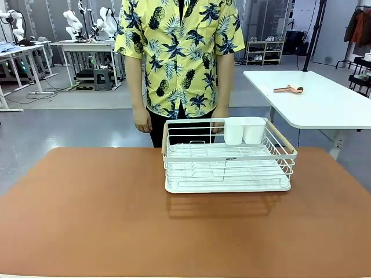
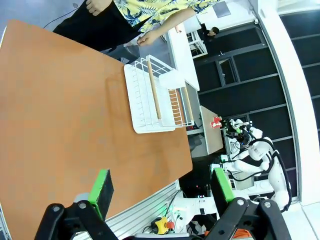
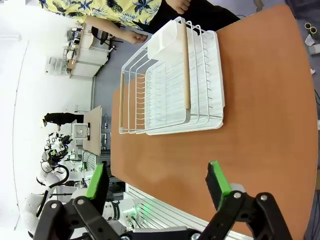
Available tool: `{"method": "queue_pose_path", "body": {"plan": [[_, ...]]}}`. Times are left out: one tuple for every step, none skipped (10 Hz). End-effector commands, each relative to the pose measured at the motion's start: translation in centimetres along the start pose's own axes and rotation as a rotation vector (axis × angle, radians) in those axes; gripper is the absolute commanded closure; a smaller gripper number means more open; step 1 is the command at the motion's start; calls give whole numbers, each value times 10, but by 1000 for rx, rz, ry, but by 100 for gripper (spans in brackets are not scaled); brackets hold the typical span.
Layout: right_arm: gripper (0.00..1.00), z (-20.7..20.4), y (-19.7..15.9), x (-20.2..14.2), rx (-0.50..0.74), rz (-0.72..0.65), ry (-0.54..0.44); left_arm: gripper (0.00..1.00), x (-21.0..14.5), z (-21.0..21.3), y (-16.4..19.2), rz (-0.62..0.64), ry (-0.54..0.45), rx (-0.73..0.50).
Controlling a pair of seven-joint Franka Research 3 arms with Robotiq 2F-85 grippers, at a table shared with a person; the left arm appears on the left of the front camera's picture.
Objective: Clean the table.
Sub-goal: Pick up the Lint Roller when the human hands it over.
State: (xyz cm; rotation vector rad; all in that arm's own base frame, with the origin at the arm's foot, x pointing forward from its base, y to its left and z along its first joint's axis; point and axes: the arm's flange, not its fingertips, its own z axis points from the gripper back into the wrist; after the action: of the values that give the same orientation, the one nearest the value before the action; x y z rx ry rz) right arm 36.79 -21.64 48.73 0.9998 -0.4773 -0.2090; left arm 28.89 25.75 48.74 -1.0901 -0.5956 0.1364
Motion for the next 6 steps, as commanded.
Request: {"method": "queue_pose_path", "body": {"plan": [[0, 1, 3, -1, 9, 12, 0, 0, -2, 1, -1, -12, -5, -21], [0, 1, 3, -1, 9, 12, 0, 0, -2, 1, -1, -12, -5, -21], [0, 1, 3, -1, 9, 12, 0, 0, -2, 1, -1, -12, -5, -21], [0, 1, 3, -1, 9, 12, 0, 0, -2, 1, -1, -12, -5, -21], [0, 1, 3, -1, 9, 12, 0, 0, -2, 1, -1, -12, -5, -21], [0, 1, 3, -1, 9, 12, 0, 0, -2, 1, -1, -12, -5, -21]]}}
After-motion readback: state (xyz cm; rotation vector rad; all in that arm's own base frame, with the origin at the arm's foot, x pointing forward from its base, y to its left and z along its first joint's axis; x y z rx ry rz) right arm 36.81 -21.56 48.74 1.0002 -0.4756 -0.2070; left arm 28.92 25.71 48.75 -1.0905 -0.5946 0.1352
